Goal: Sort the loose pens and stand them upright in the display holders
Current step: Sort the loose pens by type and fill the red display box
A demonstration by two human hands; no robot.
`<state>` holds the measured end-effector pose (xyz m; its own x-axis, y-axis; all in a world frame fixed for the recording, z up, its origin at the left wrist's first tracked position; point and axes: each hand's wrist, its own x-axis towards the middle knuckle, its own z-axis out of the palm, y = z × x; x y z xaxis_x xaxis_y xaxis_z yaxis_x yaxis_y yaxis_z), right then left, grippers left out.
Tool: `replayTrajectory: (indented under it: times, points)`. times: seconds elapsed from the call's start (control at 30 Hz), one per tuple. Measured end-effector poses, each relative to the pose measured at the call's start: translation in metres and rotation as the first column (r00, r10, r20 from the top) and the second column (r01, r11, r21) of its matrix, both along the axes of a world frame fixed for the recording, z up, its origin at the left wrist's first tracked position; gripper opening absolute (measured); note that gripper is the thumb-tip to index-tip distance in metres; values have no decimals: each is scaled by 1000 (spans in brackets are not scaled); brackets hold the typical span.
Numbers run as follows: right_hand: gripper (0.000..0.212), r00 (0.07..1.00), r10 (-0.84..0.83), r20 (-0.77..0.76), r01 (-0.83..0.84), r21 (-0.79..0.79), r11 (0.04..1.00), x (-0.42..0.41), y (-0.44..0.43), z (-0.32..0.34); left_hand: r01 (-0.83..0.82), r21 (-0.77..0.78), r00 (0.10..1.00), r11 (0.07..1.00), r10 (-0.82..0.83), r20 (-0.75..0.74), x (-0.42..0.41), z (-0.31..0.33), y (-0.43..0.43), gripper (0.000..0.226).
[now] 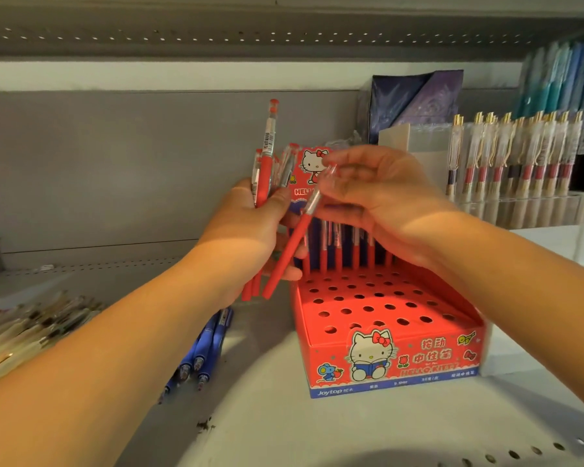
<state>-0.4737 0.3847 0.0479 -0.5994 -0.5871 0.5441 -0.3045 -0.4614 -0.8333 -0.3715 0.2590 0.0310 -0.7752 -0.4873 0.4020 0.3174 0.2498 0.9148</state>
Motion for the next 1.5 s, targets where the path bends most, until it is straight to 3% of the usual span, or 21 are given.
replayTrajectory:
  times: [0.17, 0.27, 0.6, 0.8, 1.33, 1.5]
  points:
    - [23, 967, -248, -48, 246, -56, 968, -6, 3, 5, -172, -104, 985, 980, 173, -2, -2, 2, -5, 10]
    - [23, 951, -299, -74, 294, -73, 953, -9, 3, 3, -241, -130, 971, 962, 239, -25, -4, 1, -9, 14]
    - [28, 906, -420, -46, 408, -163, 898, -25, 2, -1, -194, -16, 980, 981, 193, -57, 1, 5, -6, 14]
    - [27, 868, -432, -246, 446, 1, 895, -23, -2, -9, -147, -22, 989, 989, 146, -38, 3, 5, -2, 17]
    - [36, 855, -349, -382, 366, -30, 930, -5, -5, -8, -109, -39, 994, 993, 109, -13, 2, 4, -1, 16]
    - [33, 863, -255, -436, 330, 104, 938, -8, -10, -18, -103, -30, 995, 994, 102, -22, 3, 5, 0, 16]
